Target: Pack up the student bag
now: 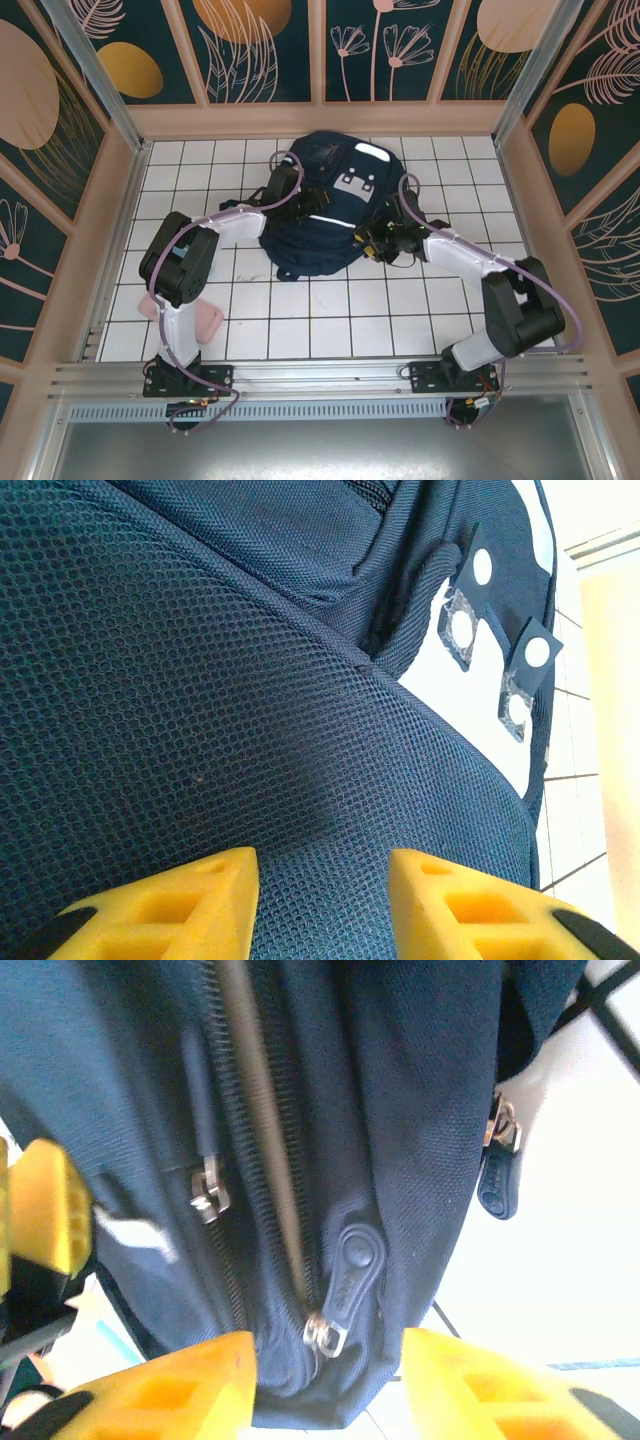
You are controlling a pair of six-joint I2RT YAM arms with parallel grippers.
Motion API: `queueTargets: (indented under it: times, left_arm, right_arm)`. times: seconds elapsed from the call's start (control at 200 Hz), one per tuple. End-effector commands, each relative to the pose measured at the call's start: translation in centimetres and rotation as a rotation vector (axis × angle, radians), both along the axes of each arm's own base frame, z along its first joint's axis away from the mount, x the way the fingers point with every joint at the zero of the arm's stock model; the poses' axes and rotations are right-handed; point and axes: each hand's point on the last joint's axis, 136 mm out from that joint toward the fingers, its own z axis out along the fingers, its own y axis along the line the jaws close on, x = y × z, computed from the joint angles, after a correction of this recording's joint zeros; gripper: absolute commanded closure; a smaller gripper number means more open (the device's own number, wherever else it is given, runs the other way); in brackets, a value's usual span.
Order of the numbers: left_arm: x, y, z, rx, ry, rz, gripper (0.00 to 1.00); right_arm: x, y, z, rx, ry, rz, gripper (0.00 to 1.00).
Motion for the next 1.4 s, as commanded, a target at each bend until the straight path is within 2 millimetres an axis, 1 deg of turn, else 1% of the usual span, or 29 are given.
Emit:
queueTargets:
  times: [0.0,0.08,0.115,0.235,0.335,0.45,0.49,0.5,0.535,0.591,0.676,0.776,0.881,0.961,1.046,1.051,1.061,1.136,1.231,1.326,1.391]
  left_arm:
    - [-0.7,-0.5,-1.2,0.028,0.036,-0.031,0.59]
    - [-0.9,-0.4,0.0,0.027,0.018,-0.035,0.57]
    - [-1.0,-0.2,0.5,0.028,0.012,-0.032,0.56]
    - [-1.8,0.6,2.2,0.030,-0.002,-0.015,0.50]
    - [-3.0,1.7,2.8,0.042,0.004,0.006,0.48]
    - [-4.4,3.2,3.3,0.056,0.012,0.039,0.47]
    - [-5.0,3.5,2.7,0.061,0.028,0.043,0.47]
    - [-5.2,3.7,3.6,0.052,0.014,0.045,0.47]
    - [-5.6,3.9,4.0,0.044,0.011,0.051,0.48]
    - [-6.3,4.2,4.0,0.041,0.018,0.054,0.48]
    - [-7.1,4.5,4.0,0.036,0.029,0.057,0.48]
    - [-7.7,4.9,4.0,0.034,0.035,0.063,0.48]
    - [-7.8,5.0,4.3,0.033,0.032,0.069,0.48]
    - [-7.9,5.0,4.6,0.027,0.030,0.070,0.48]
    - [-8.0,4.8,4.8,0.017,0.030,0.067,0.48]
    - [-8.2,4.9,4.3,0.023,0.041,0.067,0.48]
    - [-8.4,5.0,3.9,0.028,0.049,0.067,0.48]
    - [-8.7,4.9,3.8,0.026,0.054,0.064,0.48]
    - [-8.9,4.9,3.9,0.021,0.056,0.065,0.48]
    - [-9.1,4.9,3.8,0.018,0.060,0.061,0.48]
    - [-9.2,4.8,3.8,0.015,0.062,0.058,0.48]
  right_arm:
    - [0.5,-2.4,2.0,-0.081,-0.087,-0.020,0.52]
    - [1.4,-2.9,3.1,-0.121,-0.166,0.023,0.52]
    - [1.8,-3.1,3.1,-0.139,-0.189,0.051,0.51]
    - [3.1,-2.3,3.2,-0.153,-0.255,0.192,0.51]
    - [4.1,-1.4,2.6,-0.154,-0.267,0.254,0.52]
    - [5.1,-1.0,1.5,-0.145,-0.248,0.282,0.54]
    - [5.4,-0.8,1.2,-0.135,-0.242,0.285,0.55]
    - [5.4,-0.8,1.1,-0.133,-0.240,0.284,0.55]
    - [5.6,-0.5,0.9,-0.118,-0.243,0.288,0.56]
    - [5.8,0.0,0.9,-0.089,-0.253,0.301,0.57]
    - [6.1,0.6,1.4,-0.057,-0.273,0.314,0.61]
    - [6.4,0.1,2.1,-0.087,-0.290,0.288,0.61]
    - [6.3,-0.6,2.6,-0.137,-0.306,0.259,0.61]
    - [6.1,-0.2,3.0,-0.148,-0.317,0.265,0.61]
    - [6.0,0.7,2.7,-0.136,-0.301,0.289,0.62]
    - [6.0,0.8,2.6,-0.136,-0.299,0.291,0.62]
    - [5.9,0.9,2.5,-0.135,-0.297,0.294,0.63]
    - [6.1,1.3,2.3,-0.140,-0.288,0.301,0.66]
    - [6.7,0.7,1.8,-0.192,-0.271,0.277,0.68]
    - [7.6,-0.3,1.2,-0.257,-0.253,0.250,0.68]
    - [7.9,-0.3,0.7,-0.268,-0.240,0.259,0.67]
